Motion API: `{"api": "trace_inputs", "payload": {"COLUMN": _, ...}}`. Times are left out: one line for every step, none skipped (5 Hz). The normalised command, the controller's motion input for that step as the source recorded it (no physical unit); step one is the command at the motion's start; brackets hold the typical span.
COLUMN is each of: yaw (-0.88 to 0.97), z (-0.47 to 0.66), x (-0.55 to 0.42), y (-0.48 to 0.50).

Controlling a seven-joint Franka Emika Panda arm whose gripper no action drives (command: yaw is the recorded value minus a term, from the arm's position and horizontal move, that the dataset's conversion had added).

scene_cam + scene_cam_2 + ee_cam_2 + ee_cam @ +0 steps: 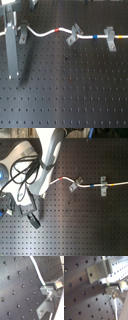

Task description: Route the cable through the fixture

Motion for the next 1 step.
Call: {"api": "trace_inputs", "payload": {"yaw": 0.0, "z": 0.1, "x": -0.184, "y": 0.117}}
